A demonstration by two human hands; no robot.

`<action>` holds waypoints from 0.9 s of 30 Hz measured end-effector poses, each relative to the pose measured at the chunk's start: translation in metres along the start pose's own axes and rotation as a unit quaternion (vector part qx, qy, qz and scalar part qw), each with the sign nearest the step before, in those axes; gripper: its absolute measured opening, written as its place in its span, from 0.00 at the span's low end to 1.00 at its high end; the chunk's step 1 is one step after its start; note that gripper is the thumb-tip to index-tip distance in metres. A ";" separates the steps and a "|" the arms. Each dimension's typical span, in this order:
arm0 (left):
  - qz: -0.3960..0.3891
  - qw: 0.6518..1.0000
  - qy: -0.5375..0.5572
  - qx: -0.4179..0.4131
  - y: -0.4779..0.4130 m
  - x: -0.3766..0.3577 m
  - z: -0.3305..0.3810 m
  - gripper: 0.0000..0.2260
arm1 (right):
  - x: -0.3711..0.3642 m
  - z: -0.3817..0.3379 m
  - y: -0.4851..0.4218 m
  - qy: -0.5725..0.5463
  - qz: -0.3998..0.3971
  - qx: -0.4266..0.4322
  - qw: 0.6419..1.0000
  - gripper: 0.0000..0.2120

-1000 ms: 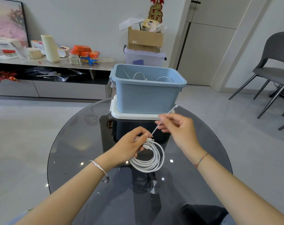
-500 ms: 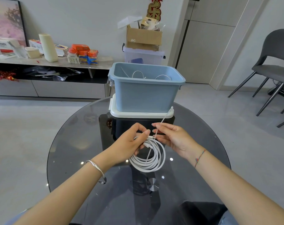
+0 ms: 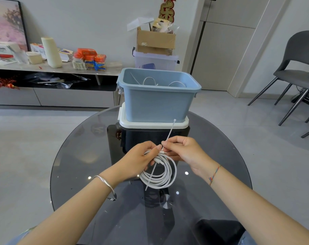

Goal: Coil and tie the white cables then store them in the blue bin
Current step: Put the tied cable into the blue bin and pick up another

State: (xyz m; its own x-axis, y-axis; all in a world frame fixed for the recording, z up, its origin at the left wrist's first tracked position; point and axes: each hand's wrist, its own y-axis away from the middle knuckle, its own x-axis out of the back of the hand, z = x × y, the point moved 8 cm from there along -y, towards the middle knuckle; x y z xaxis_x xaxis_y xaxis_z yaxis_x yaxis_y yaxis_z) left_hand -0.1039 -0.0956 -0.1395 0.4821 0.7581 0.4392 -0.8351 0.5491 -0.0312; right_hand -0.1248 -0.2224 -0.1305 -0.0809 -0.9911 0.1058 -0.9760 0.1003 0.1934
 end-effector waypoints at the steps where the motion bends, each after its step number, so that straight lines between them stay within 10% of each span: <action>1: -0.008 1.000 -0.012 0.001 0.000 -0.001 -0.001 0.14 | 0.000 -0.001 0.000 0.009 -0.001 0.007 1.000 0.03; 13: 0.052 0.989 0.119 0.075 -0.003 0.013 -0.014 0.17 | -0.004 -0.043 0.011 0.203 0.023 0.227 0.952 0.08; 23: 0.096 0.982 0.140 0.087 0.000 0.020 -0.014 0.18 | -0.065 -0.060 0.051 0.569 -0.058 0.509 0.643 0.09; 27: 0.095 0.982 0.142 0.084 0.002 0.018 -0.011 0.19 | -0.077 -0.058 0.058 0.619 -0.053 0.530 0.577 0.08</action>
State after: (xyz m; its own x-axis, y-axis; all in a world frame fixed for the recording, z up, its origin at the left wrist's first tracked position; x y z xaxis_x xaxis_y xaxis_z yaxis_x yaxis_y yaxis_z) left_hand -0.0937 -0.0767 -0.1417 0.3469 0.9221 0.1715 -0.9379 0.3396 0.0712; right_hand -0.1631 -0.1352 -0.0712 -0.4431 -0.0990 0.8910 -0.5897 -0.7164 -0.3729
